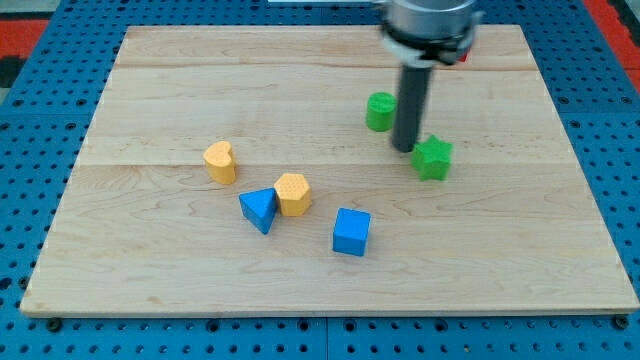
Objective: Move the green blocks to the bottom right of the board
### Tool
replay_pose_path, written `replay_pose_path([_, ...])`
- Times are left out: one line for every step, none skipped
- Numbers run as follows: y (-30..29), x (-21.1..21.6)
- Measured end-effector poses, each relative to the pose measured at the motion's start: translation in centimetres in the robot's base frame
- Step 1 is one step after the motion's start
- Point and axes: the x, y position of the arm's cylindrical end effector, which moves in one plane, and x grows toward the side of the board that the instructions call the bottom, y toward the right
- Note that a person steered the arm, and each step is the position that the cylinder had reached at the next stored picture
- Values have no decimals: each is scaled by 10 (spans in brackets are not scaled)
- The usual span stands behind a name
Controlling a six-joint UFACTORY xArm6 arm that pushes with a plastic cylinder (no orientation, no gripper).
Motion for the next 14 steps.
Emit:
replay_pose_path([15, 14])
replay_pose_path([15, 81])
replay_pose_path([2, 93])
replay_pose_path([-42, 96])
replay_pose_path([3, 130])
replay_pose_path([10, 130])
replay_pose_path([-4, 73])
replay_pose_path([10, 4])
replay_pose_path([-45, -75])
replay_pose_path([-98, -87])
replay_pose_path([-112, -109])
replay_pose_path([-155, -104])
replay_pose_path([-96, -38])
replay_pose_path([-39, 20])
